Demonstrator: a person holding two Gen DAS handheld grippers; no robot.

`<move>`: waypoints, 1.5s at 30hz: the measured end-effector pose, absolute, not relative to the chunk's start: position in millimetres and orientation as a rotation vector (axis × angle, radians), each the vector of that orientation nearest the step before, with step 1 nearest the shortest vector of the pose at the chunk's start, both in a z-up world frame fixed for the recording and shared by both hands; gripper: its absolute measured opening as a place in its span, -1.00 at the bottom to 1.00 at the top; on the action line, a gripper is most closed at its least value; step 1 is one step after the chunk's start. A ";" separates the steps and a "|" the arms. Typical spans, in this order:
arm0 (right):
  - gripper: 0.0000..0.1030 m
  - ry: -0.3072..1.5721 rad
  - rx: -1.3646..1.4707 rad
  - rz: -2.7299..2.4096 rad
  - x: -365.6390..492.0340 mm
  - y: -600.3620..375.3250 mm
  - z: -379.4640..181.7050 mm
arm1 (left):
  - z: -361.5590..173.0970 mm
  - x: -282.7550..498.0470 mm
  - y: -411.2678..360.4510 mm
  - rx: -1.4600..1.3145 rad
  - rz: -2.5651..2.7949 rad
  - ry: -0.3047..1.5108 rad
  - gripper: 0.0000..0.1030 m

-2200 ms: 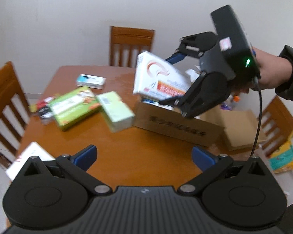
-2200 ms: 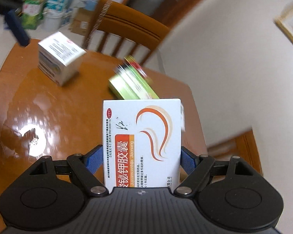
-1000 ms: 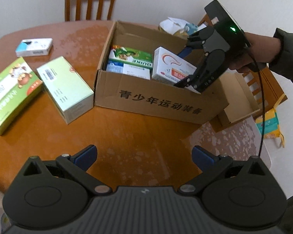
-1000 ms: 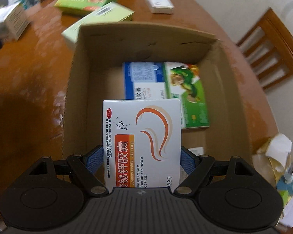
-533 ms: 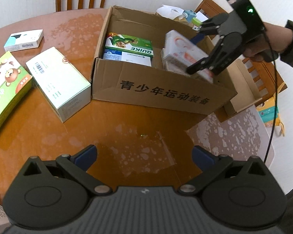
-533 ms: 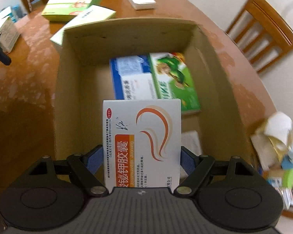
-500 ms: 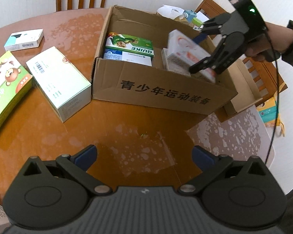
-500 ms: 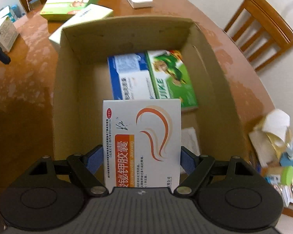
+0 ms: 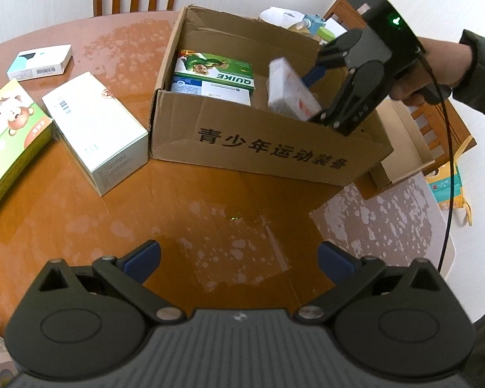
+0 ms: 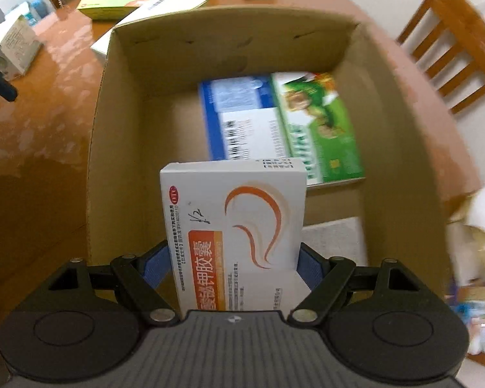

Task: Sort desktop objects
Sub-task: 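Lower the capsule box into the cardboard box and open the right gripper, then move the right gripper back to the table toward the green cough granules box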

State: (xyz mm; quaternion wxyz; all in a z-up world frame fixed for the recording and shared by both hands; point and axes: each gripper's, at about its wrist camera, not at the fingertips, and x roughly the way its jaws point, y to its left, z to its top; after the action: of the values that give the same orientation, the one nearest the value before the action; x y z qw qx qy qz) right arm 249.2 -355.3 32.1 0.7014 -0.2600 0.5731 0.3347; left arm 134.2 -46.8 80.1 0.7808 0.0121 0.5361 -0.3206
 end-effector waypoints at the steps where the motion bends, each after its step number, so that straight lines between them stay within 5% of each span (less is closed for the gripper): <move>1: 0.64 1.282 -0.571 0.750 249.8 -354.7 30.9 | 79.9 134.2 -47.1 0.025 -0.690 1.159 0.99; 21: 0.65 1.441 -0.603 0.848 252.9 -359.5 7.4 | 81.3 131.9 -55.1 0.023 -0.701 1.156 0.99; 24: 0.92 1.478 -0.619 0.809 255.3 -361.7 -0.5 | 82.3 131.8 -54.2 0.019 -0.696 1.154 0.99; 45: 0.99 1.229 -0.736 0.549 231.0 -373.1 0.9 | 84.8 126.7 -55.2 0.013 -0.693 1.144 0.99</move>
State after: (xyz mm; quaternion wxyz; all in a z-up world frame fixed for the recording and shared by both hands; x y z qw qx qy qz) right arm 231.0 -373.1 0.8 0.7200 -0.3331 0.5559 0.2485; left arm 126.7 -55.2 84.8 0.7845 0.0060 0.5304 -0.3211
